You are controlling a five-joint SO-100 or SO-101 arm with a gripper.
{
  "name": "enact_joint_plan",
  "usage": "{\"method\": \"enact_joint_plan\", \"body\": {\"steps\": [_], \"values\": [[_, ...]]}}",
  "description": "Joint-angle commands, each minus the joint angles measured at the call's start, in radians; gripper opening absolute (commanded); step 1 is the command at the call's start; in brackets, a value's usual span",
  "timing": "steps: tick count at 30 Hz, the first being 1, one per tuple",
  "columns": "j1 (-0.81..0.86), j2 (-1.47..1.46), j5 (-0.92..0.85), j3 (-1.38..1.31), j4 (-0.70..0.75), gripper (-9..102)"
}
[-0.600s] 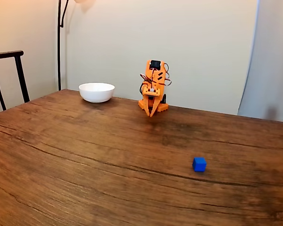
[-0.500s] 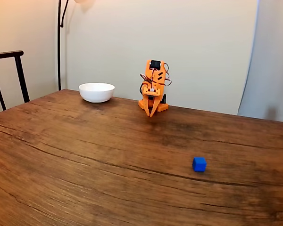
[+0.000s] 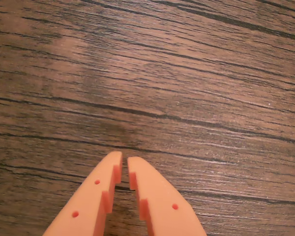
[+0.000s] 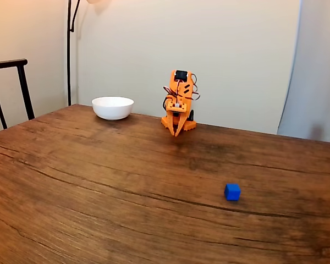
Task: Grasp the cube and drop it in the bowl
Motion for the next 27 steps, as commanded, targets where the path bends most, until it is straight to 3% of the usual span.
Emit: {"method": "enact_joint_plan", "body": {"steps": [1,27], "values": [[-0.002,-0.011,0.002,-0.006,0.066,0],[-0.008,-0.011,-0.008,-0.006,0.063,0]]}}
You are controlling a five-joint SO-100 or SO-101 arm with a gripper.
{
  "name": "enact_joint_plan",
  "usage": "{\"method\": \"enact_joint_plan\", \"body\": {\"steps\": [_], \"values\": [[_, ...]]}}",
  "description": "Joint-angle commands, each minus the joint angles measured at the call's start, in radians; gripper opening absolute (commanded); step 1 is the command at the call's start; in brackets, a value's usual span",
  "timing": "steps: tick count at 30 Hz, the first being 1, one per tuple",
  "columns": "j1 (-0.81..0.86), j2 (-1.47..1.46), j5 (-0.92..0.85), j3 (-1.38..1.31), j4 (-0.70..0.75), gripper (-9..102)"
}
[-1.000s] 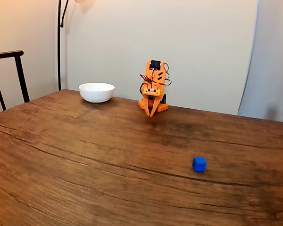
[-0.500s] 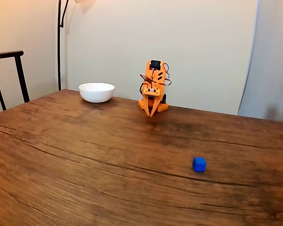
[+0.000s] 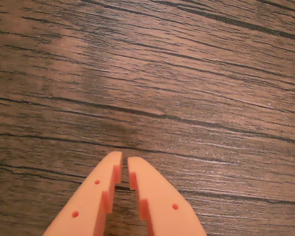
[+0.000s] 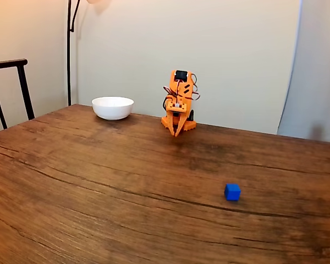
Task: Grasp the cube and drop it in the bowl
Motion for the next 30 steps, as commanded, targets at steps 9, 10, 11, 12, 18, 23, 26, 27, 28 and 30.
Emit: {"method": "enact_joint_plan", "body": {"steps": [9,10,11,12,18,23,26,27,28,30], "values": [[-0.067,-0.009,-0.012,-0.006,0.054,-1],[-0.072,-0.009,-0.012,-0.006,0.054,-1],[-0.081,-0.009,-0.014,-0.006,0.054,-1],[-0.089,-0.009,-0.014,-0.008,0.054,0],[-0.204,-0.009,-0.014,-0.094,0.054,0],[-0.198,-0.011,-0.046,-0.233,0.066,0],[-0.198,-0.014,-0.046,-0.282,0.063,0],[-0.198,-0.014,-0.046,-0.296,0.057,0],[-0.198,-0.014,-0.046,-0.313,0.055,0],[-0.193,-0.015,-0.046,-0.351,0.055,0]]}}
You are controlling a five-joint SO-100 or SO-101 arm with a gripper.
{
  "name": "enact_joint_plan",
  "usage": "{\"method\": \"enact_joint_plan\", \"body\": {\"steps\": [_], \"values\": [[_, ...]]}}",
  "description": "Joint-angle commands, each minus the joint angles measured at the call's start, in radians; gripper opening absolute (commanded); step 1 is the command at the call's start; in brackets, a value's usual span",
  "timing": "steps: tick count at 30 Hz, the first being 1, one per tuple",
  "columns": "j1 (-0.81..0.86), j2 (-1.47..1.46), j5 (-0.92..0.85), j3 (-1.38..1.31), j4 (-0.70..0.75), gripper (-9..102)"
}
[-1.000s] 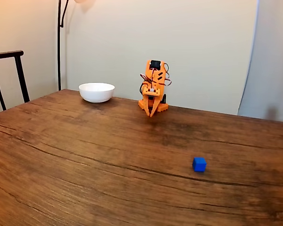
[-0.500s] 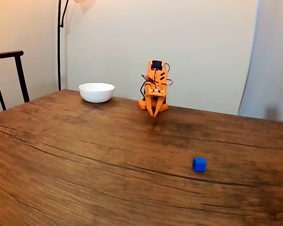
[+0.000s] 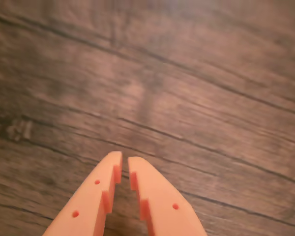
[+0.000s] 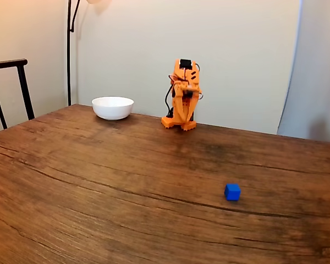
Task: Grasp the cube and drop it in the bowl
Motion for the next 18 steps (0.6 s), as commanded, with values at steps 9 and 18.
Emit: {"method": "enact_joint_plan", "body": {"steps": [9,18], "values": [[0.137,-0.008,0.003,-0.23,-0.032,0],[0.175,-0.011,0.003,-0.233,-0.282,0]]}}
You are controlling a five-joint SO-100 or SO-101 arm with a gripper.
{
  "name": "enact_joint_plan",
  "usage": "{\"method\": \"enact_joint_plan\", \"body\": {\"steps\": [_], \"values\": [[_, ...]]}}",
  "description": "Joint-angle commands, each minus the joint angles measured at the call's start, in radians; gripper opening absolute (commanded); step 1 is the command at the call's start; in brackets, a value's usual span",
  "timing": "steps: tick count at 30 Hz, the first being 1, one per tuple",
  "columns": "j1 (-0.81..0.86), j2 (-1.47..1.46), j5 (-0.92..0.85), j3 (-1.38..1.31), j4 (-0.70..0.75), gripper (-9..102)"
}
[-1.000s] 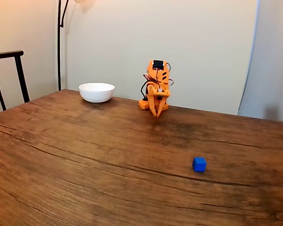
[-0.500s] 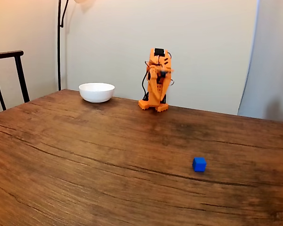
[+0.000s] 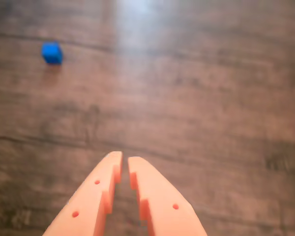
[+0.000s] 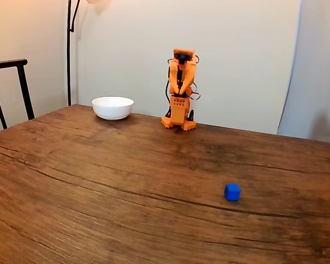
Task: Grasp the cube and drop it in the bowl
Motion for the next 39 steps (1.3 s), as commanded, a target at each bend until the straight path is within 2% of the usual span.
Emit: {"method": "enact_joint_plan", "body": {"steps": [1,12,18,25,32,39], "values": [[0.009,-0.008,-0.009,-0.031,-0.084,0],[0.025,-0.038,-0.003,-0.035,-0.298,0],[0.014,-0.36,0.064,-0.15,-0.489,0],[-0.054,-0.775,0.147,-0.43,-0.502,0],[-0.133,-1.006,0.141,-0.568,-0.525,0],[-0.215,-1.197,0.141,-0.563,-0.787,0]]}}
